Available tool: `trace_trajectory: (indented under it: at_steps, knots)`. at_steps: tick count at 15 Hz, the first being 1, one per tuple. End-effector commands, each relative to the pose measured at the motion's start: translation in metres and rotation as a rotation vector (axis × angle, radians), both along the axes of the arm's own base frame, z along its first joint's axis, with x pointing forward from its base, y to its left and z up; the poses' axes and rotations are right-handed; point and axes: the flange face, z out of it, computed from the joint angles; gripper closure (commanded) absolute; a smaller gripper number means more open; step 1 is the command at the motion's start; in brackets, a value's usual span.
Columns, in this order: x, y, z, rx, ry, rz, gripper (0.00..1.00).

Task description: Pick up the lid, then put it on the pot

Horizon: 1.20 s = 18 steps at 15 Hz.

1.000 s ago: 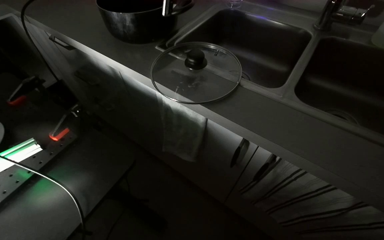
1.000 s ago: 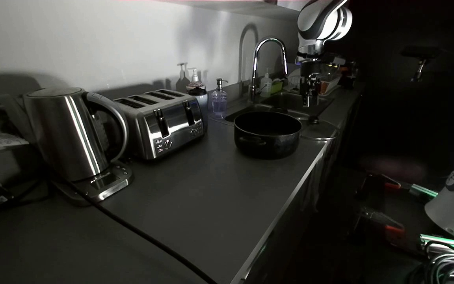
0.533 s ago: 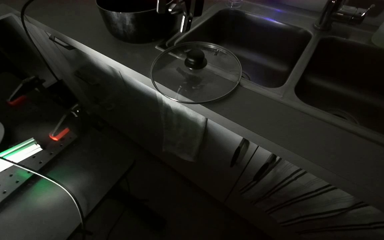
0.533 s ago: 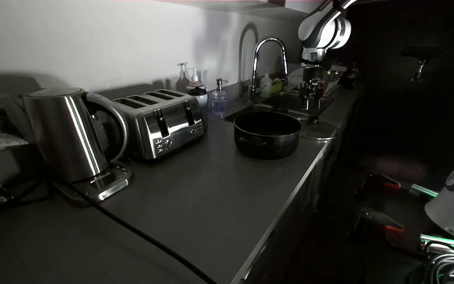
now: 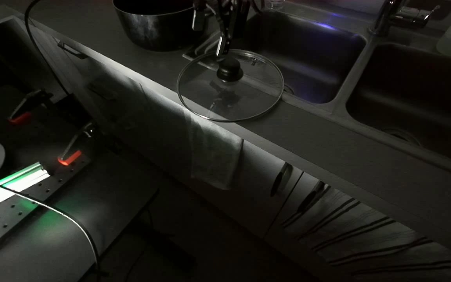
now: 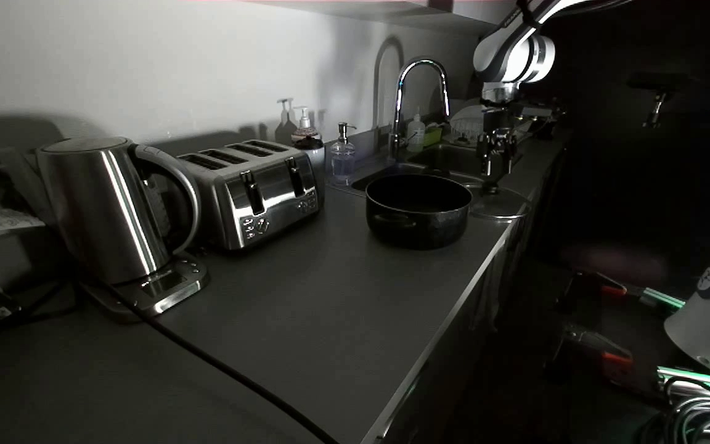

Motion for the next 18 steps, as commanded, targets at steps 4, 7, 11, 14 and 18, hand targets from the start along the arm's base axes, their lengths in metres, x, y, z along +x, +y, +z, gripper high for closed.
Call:
trace_trajectory:
  at_steps: [4, 7, 11, 14, 18]
  knots:
    - [-0.013, -0.027, -0.007, -0.012, 0.023, -0.112, 0.00]
    - [-0.019, -0.036, -0.012, -0.024, 0.043, -0.151, 0.00]
    - [-0.022, -0.045, -0.021, -0.038, 0.070, -0.201, 0.00]
    - [-0.018, -0.055, -0.029, -0.049, 0.078, -0.250, 0.00]
    - [-0.008, -0.060, -0.038, -0.081, 0.077, -0.280, 0.00]
